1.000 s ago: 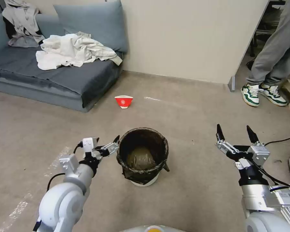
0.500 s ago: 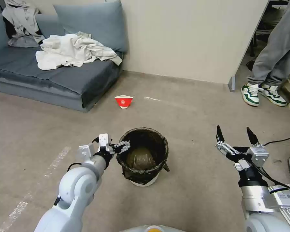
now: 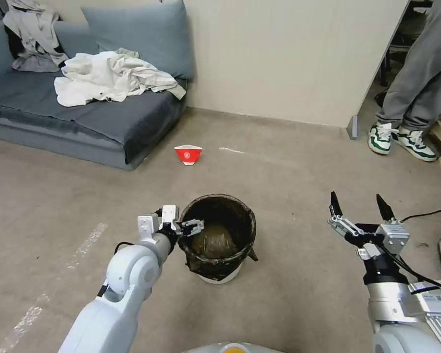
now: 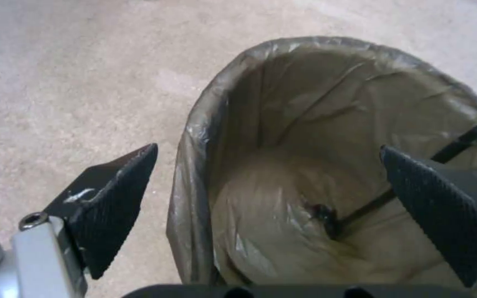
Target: Pick up the trash can from the floor.
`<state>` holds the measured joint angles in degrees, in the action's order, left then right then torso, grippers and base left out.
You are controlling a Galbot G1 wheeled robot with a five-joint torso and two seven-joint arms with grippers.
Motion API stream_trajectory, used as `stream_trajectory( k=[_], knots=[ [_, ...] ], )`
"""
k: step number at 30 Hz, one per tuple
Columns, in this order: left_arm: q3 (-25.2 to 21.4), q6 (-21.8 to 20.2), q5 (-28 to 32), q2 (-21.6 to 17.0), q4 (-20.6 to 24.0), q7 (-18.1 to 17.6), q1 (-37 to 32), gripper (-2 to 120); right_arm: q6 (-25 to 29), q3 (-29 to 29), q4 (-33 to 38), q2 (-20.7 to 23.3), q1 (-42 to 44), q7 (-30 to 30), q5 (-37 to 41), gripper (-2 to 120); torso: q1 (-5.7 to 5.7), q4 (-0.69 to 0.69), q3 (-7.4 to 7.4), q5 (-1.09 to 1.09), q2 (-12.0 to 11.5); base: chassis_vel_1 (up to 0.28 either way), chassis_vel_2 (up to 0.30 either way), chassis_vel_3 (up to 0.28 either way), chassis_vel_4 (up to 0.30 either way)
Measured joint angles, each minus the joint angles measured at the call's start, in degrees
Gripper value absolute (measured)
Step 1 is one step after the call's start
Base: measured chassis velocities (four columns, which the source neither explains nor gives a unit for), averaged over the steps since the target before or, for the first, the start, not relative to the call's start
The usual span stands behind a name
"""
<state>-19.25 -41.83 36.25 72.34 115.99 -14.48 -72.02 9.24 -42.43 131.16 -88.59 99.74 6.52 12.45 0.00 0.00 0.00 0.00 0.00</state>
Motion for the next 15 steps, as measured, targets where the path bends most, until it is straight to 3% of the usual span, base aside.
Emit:
stream_trajectory(
  k=[15],
  knots=[
    [1.1,0.6,-2.7,0.0,-3.5,-1.2,1.3,100,0.0,0.0,-0.3,0.0,-0.2,-0.1,0.0,100,0.0,0.0,0.0,0.0,0.0,0.0,0.0,0.0,0.0]
  ],
)
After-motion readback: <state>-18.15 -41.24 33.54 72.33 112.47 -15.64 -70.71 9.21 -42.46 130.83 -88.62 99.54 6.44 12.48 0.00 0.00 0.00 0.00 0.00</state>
